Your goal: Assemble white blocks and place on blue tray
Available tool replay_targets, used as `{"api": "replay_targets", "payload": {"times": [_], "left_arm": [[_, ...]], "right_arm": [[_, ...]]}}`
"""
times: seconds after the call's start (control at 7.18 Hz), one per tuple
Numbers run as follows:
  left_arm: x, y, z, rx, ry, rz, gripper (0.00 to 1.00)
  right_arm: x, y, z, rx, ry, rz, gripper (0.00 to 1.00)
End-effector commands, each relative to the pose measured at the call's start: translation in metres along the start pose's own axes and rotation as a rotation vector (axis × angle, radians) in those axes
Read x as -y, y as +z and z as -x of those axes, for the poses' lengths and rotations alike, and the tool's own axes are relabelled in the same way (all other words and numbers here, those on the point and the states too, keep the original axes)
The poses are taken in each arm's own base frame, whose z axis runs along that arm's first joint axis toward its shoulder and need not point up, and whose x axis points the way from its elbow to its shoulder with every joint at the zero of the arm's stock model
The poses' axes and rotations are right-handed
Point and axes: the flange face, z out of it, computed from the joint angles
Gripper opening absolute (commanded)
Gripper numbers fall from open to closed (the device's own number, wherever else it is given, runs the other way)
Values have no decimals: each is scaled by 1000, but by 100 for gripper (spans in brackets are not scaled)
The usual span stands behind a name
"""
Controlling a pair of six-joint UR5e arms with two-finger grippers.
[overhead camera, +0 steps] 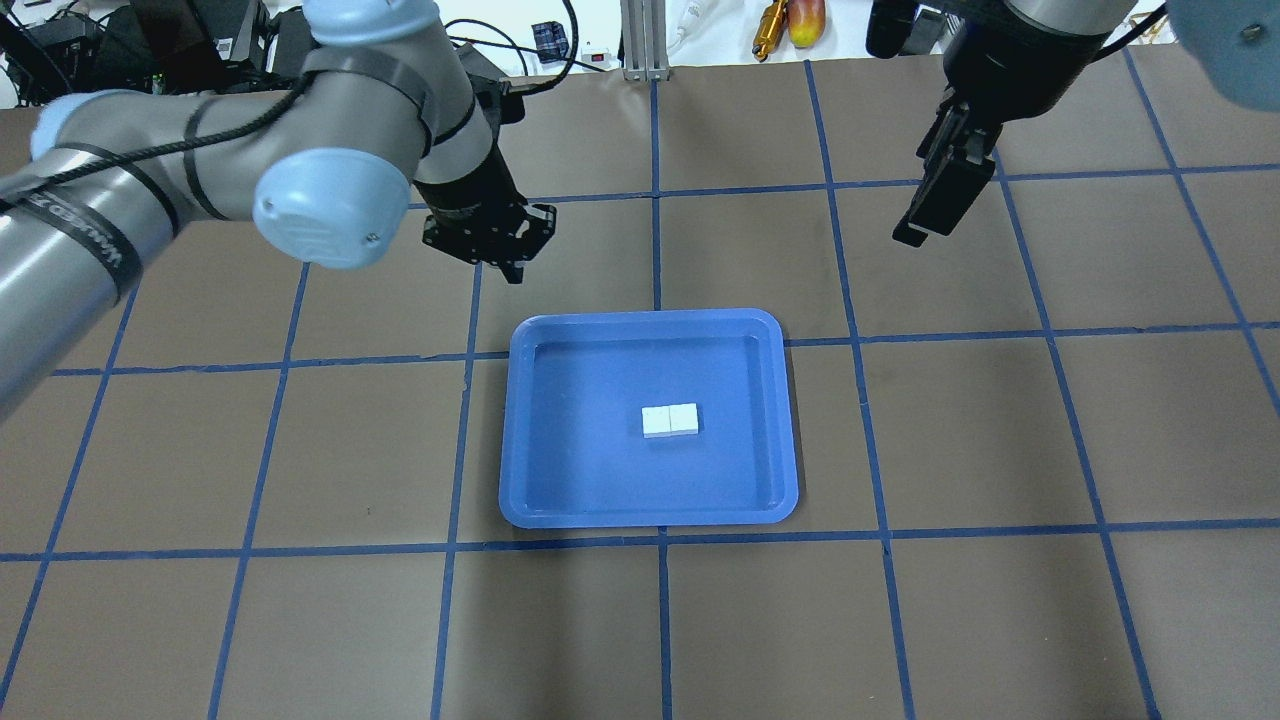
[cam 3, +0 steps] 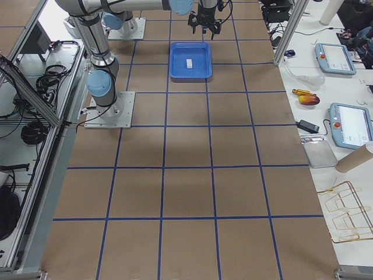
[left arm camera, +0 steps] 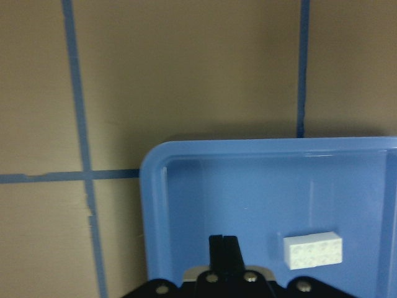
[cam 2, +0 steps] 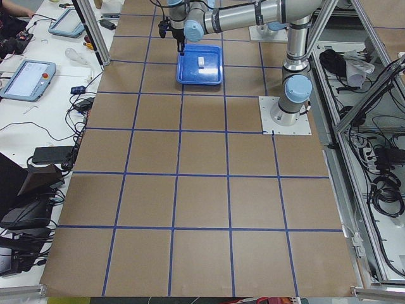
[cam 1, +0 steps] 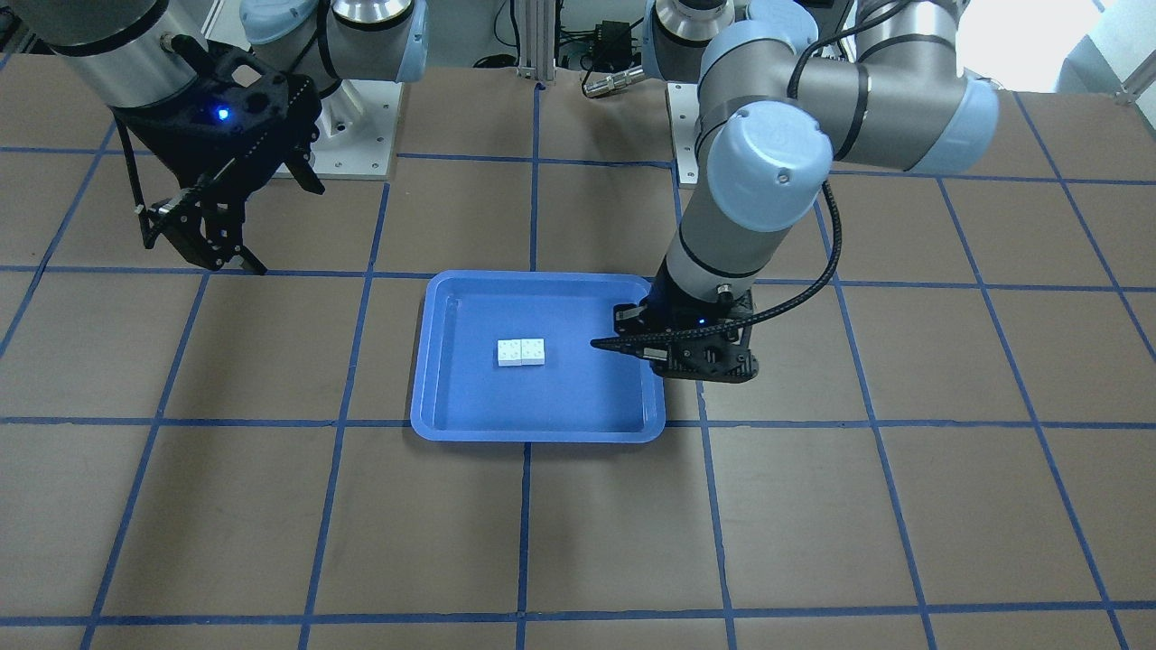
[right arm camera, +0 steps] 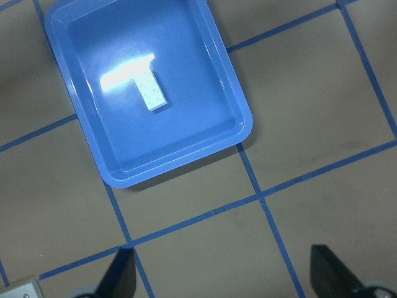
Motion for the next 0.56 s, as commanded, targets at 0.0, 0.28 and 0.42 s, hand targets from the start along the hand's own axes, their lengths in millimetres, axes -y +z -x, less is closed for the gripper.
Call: {"api": "replay_targets", "payload": {"times": [0.0, 0.28, 0.42], "left_arm": [[-20, -73, 51, 58, 53, -32, 31], [-39, -114, 87, 68, -16, -106, 95], [-49, -134, 109, 79, -62, -141, 100]], "right_arm": [[-7, -2, 8, 25, 153, 30, 100], [-16, 2, 28, 36, 351, 44, 100], [-17, 9, 28, 44, 481, 51, 100]]}}
